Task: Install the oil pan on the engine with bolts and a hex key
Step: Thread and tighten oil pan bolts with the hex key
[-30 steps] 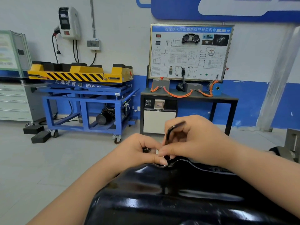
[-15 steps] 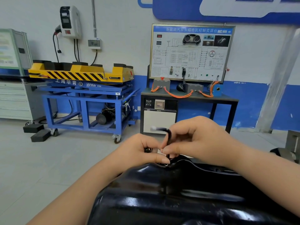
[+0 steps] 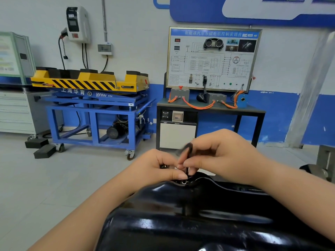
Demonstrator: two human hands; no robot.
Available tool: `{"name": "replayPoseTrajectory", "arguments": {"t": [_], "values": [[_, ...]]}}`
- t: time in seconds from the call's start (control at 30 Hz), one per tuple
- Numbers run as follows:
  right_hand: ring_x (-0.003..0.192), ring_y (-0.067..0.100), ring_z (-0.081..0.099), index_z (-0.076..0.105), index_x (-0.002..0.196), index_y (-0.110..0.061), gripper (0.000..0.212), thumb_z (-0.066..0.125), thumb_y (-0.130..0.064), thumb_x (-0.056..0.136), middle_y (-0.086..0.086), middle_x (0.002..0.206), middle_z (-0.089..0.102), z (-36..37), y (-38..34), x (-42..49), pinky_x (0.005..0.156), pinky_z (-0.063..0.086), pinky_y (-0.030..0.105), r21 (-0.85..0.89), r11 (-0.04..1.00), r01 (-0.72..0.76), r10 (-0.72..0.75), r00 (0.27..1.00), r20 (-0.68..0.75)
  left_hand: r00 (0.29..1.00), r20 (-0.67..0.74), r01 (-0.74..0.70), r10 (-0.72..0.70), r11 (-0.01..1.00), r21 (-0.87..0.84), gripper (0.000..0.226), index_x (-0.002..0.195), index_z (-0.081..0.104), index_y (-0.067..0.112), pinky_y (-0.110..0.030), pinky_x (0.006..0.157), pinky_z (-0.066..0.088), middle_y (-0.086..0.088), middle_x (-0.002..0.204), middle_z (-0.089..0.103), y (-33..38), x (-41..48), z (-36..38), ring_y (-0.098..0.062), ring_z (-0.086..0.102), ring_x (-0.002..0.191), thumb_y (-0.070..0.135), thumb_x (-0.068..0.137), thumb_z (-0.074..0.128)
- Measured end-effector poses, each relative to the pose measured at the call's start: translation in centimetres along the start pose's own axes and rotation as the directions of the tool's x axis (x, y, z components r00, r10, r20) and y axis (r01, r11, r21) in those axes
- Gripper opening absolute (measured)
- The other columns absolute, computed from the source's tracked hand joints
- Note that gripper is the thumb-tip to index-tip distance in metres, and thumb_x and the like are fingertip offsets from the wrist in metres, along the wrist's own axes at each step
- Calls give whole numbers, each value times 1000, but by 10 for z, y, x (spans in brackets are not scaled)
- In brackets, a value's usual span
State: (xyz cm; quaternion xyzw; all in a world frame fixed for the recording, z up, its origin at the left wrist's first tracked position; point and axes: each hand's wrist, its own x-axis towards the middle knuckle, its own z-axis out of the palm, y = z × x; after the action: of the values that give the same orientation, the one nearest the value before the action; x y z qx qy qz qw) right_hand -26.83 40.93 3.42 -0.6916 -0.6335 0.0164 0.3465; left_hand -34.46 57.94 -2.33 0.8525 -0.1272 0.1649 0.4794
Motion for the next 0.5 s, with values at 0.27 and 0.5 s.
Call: {"name": "replayPoseTrajectory", "arguments": {"t": [0.27, 0.5], "values": [[65, 21, 61, 66, 77, -2, 17, 78, -13, 74, 4, 71, 65, 2, -3, 3, 67, 51, 33, -12, 1000, -6, 6, 1000, 0, 1000, 12, -19, 19, 1000, 5, 5, 65, 70, 45, -30, 65, 39, -20, 67, 61, -3, 1, 0, -21, 49, 63, 42, 63, 74], [83, 14, 69, 73, 96, -14, 17, 62, -4, 88, -1, 87, 74, -1, -1, -2, 81, 53, 34, -7, 1000, -25, 25, 998, 55, 999, 48, -10, 10, 1000, -14, 33, 65, 69, 45, -5, 65, 41, 21, 60, 63, -3, 1, 0, 11, 55, 62, 15, 76, 68]]}}
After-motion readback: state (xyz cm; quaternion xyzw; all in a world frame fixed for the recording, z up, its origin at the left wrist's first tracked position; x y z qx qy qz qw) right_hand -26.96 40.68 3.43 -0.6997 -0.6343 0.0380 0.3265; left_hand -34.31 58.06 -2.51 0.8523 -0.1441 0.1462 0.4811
